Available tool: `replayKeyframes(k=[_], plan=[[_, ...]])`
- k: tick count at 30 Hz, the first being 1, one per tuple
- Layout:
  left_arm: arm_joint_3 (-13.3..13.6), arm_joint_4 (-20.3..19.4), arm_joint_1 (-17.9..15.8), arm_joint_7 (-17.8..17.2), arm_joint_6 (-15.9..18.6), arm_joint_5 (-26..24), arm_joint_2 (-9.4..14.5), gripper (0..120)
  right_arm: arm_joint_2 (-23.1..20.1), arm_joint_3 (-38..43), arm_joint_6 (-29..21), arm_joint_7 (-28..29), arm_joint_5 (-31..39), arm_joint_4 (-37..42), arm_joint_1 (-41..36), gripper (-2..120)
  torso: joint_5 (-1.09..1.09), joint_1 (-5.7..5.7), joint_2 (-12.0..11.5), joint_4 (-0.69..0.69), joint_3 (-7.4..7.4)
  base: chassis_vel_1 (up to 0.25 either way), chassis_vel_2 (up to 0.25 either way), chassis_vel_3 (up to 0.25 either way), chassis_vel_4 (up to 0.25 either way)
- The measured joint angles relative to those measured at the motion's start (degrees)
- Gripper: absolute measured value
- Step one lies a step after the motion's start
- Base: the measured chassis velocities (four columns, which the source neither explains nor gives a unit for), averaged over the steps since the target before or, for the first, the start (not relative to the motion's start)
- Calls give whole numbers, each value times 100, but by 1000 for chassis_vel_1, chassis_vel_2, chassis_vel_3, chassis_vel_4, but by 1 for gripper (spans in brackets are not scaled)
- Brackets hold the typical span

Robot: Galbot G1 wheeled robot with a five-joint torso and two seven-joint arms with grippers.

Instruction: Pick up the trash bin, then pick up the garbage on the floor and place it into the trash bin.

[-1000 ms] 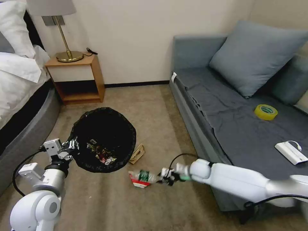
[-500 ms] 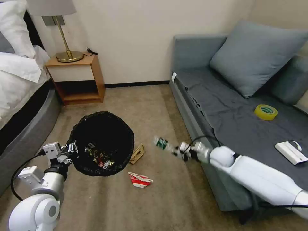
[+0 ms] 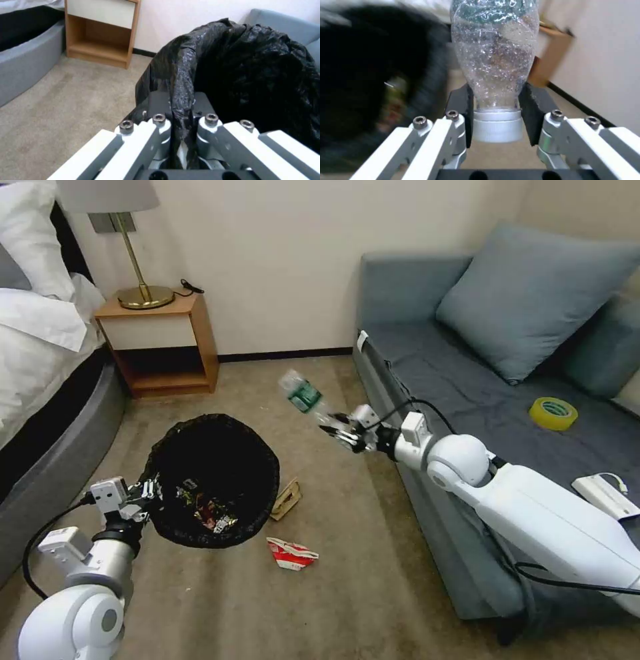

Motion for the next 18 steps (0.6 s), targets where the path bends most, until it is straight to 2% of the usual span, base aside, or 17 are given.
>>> replayKeyframes(k=[8,18], plan=[[-49,-5,32,20,-23,-32,95,4,122,-779,-112,24,116,682,350,28,0,0,0,0,0,0,0,0,0],[-26,-122,82,15,-10,-76,127,4,446,-1355,-114,27,-192,526,367,28,1,0,-1,0,0,0,0,0,0]])
